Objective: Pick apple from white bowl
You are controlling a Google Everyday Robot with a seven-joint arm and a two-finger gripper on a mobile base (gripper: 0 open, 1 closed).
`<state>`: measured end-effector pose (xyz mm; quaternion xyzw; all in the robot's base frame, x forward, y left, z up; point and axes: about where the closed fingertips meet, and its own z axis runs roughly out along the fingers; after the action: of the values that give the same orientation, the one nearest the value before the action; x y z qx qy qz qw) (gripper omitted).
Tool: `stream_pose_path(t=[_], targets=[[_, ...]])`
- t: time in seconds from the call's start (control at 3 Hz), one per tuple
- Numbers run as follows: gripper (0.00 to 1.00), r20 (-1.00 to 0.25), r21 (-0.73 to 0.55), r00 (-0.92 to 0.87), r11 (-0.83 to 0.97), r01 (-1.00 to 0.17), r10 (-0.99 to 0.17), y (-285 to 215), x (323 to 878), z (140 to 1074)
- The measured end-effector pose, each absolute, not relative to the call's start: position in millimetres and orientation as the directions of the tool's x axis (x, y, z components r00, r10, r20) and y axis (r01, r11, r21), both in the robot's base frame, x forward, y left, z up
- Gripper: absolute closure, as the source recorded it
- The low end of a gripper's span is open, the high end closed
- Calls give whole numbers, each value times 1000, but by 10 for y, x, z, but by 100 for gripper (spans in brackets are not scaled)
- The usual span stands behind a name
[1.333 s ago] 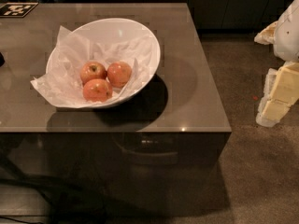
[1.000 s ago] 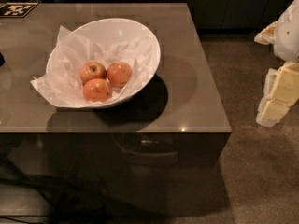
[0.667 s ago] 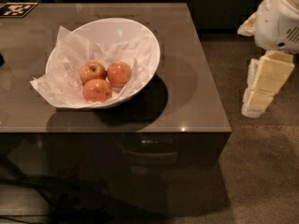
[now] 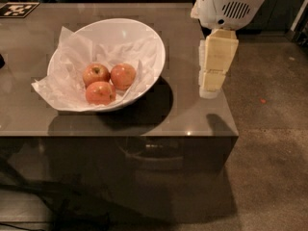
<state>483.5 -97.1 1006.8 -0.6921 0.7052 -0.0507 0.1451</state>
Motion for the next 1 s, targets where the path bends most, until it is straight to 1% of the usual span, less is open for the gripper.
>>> stream_pose_path(t=[0.33,0.67,1.0], targets=[[0,-146,-293,4,40,-955,-989,-946,4868,10103],[0,-219,-290,68,-1,-957,-973,-730,5184,10120],[0,-275,-283,139,-58,-957,-951,-412,5554,10180]])
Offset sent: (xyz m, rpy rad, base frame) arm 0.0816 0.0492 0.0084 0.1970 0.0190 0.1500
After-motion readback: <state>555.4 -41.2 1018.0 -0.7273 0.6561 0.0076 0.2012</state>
